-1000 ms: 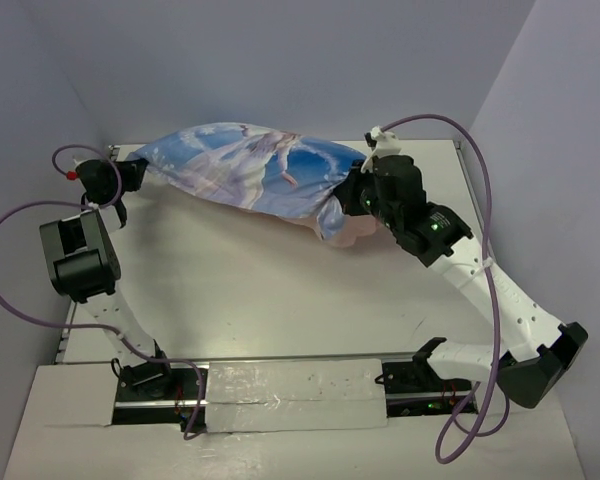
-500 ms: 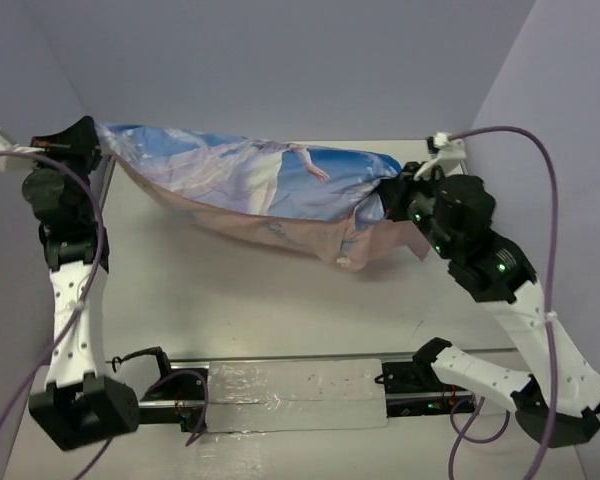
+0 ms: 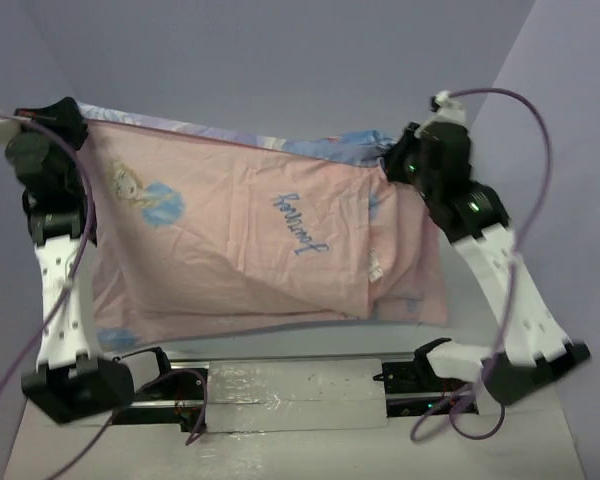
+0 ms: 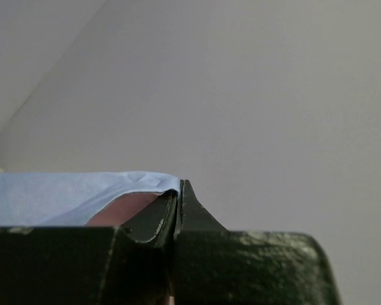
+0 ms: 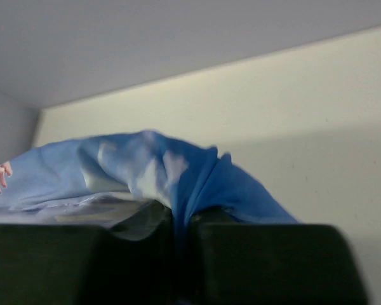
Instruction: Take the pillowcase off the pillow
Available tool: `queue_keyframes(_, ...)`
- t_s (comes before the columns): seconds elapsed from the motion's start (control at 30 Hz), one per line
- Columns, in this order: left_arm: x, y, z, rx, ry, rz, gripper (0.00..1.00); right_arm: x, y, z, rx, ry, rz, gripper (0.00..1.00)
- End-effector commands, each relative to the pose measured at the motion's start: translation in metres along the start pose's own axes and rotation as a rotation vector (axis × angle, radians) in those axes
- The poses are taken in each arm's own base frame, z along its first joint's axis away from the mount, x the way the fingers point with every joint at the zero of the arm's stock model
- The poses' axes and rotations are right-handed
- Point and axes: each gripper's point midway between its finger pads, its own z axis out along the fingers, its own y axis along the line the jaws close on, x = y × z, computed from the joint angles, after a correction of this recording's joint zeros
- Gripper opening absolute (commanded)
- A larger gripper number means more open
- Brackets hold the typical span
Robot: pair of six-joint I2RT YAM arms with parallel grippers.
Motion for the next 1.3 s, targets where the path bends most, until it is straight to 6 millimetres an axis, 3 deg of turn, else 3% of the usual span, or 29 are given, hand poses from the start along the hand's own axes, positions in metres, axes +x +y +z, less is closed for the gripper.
queue_keyframes(0.0, 0.076, 0.082, 0.051, -0.201, 0.149, 0.028, 0.0, 0.064, -0.02, 0.095, 0.085, 0.203, 0.027, 0.2)
queue_keyframes(0.03, 0.118, 0.123, 0.065, -0.288, 0.256, 0.065, 0.24, 0.071, -0.024, 0.107, 0.108, 0.223, 0.021, 0.44)
queue_keyframes(0.07, 0.123, 0.121, 0.08, -0.297, 0.293, 0.091, 0.51, 0.069, -0.024, 0.117, 0.114, 0.222, 0.011, 0.89)
queue_keyframes(0.1, 0.136, 0.132, 0.088, -0.345, 0.353, 0.101, 0.69, 0.084, -0.029, 0.137, 0.14, 0.263, -0.003, 1.0)
queue_keyframes(0.13, 0.191, 0.185, 0.077, -0.502, 0.558, 0.133, 0.99, 0.084, -0.033, 0.145, 0.159, 0.274, -0.007, 1.0)
queue_keyframes(0.17, 0.179, 0.158, 0.101, -0.454, 0.557, 0.134, 0.99, 0.071, -0.029, 0.147, 0.157, 0.279, -0.021, 1.0)
queue_keyframes(0.2, 0.188, 0.159, 0.104, -0.462, 0.602, 0.143, 0.99, 0.076, -0.031, 0.155, 0.176, 0.304, -0.033, 1.0)
queue_keyframes(0.23, 0.2, 0.15, 0.112, -0.433, 0.636, 0.178, 0.99, 0.069, -0.03, 0.155, 0.182, 0.293, -0.036, 1.0)
queue_keyframes(0.3, 0.208, 0.143, 0.107, -0.433, 0.647, 0.231, 0.99, 0.053, -0.025, 0.147, 0.163, 0.256, -0.04, 1.0)
queue_keyframes(0.33, 0.216, 0.13, 0.096, -0.413, 0.648, 0.265, 0.99, 0.048, -0.022, 0.143, 0.151, 0.237, -0.038, 1.0)
queue_keyframes(0.37, 0.215, 0.115, 0.099, -0.36, 0.613, 0.275, 0.99, 0.059, -0.028, 0.14, 0.156, 0.254, -0.045, 1.0)
queue_keyframes(0.4, 0.204, 0.093, 0.092, -0.313, 0.578, 0.279, 0.99, 0.057, -0.026, 0.138, 0.138, 0.23, -0.046, 1.0)
queue_keyframes(0.43, 0.224, 0.094, 0.075, -0.3, 0.616, 0.29, 0.99, 0.067, -0.031, 0.129, 0.131, 0.24, -0.055, 1.0)
queue_keyframes(0.5, 0.216, 0.058, 0.068, -0.171, 0.581, 0.284, 0.99, 0.074, -0.029, 0.122, 0.085, 0.234, -0.087, 1.0)
queue_keyframes(0.53, 0.236, 0.049, 0.052, -0.132, 0.626, 0.294, 0.99, 0.086, -0.034, 0.114, 0.081, 0.253, -0.106, 1.0)
queue_keyframes(0.6, 0.241, 0.029, 0.038, -0.061, 0.649, 0.33, 0.99, 0.099, -0.034, 0.107, 0.062, 0.272, -0.144, 1.0)
queue_keyframes(0.63, 0.256, 0.016, 0.024, -0.015, 0.692, 0.348, 0.99, 0.111, -0.039, 0.102, 0.06, 0.295, -0.17, 1.0)
queue_keyframes(0.7, 0.269, 0.003, 0.006, 0.038, 0.732, 0.392, 0.99, 0.125, -0.038, 0.097, 0.045, 0.315, -0.195, 1.0)
queue_keyframes(0.73, 0.288, -0.01, -0.012, 0.081, 0.778, 0.403, 0.99, 0.142, -0.044, 0.095, 0.045, 0.347, -0.228, 1.0)
queue_keyframes(0.8, 0.318, -0.023, -0.04, 0.155, 0.862, 0.425, 0.99, 0.154, -0.036, 0.093, 0.009, 0.363, -0.278, 1.0)
queue_keyframes(0.87, 0.338, -0.029, -0.056, 0.189, 0.918, 0.429, 0.99, 0.169, -0.033, 0.097, -0.002, 0.39, -0.367, 1.0)
queue_keyframes(0.93, 0.367, -0.029, -0.077, 0.201, 0.983, 0.487, 0.99, 0.171, -0.024, 0.102, 0.017, 0.371, -0.448, 1.0)
queue_keyframes(1.0, 0.381, -0.018, -0.076, 0.12, 0.965, 0.571, 0.99, 0.179, -0.019, 0.115, 0.029, 0.377, -0.48, 1.0)
queue_keyframes(1.03, 0.385, -0.009, -0.08, 0.083, 0.985, 0.596, 0.99, 0.173, -0.015, 0.122, 0.035, 0.365, -0.469, 1.0)
queue_keyframes(1.1, 0.397, 0.0, -0.082, 0.054, 1.018, 0.602, 0.99, 0.184, -0.016, 0.138, 0.059, 0.392, -0.472, 1.0)
queue_keyframes(1.17, 0.402, -0.001, -0.083, 0.058, 1.026, 0.589, 0.99, 0.179, -0.018, 0.15, 0.111, 0.374, -0.474, 1.0)
queue_keyframes(1.2, 0.405, 0.001, -0.086, 0.058, 1.036, 0.585, 0.99, 0.189, -0.025, 0.159, 0.145, 0.398, -0.49, 1.0)
queue_keyframes(1.27, 0.41, -0.002, -0.088, 0.087, 1.046, 0.567, 0.99, 0.191, -0.029, 0.165, 0.184, 0.407, -0.503, 1.0)
